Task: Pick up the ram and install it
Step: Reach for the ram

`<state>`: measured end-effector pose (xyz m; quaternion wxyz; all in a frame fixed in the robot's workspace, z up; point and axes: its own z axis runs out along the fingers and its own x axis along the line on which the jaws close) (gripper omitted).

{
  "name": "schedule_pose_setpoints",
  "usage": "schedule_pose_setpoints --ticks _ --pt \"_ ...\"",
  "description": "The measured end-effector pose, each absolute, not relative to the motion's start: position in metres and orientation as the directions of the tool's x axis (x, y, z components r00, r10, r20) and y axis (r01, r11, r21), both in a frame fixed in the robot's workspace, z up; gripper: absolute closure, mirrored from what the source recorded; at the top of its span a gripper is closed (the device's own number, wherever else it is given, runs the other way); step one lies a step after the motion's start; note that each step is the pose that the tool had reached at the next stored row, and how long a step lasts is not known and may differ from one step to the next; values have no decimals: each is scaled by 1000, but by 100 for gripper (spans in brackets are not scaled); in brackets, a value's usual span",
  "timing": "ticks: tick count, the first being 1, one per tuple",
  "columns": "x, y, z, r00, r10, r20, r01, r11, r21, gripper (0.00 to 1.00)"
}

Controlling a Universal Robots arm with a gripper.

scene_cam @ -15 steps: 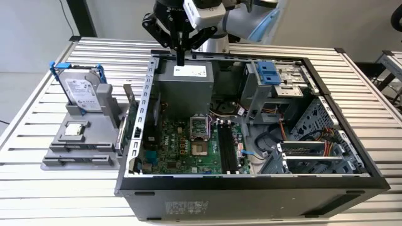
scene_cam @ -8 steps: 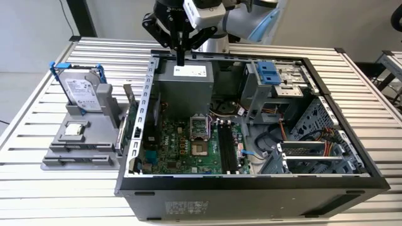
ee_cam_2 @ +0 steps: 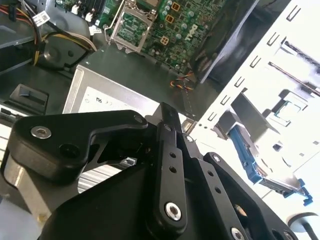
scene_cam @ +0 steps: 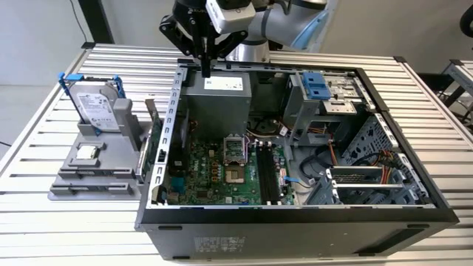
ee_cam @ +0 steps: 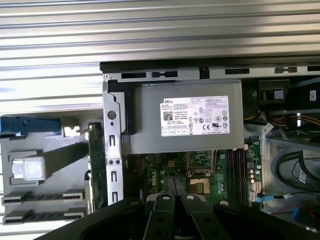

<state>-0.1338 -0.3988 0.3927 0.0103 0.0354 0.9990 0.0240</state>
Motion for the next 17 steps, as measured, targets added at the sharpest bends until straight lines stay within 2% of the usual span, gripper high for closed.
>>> schedule_pose_setpoints --ticks 17 --pt "-164 -399 393 -997 71 -19 70 996 49 100"
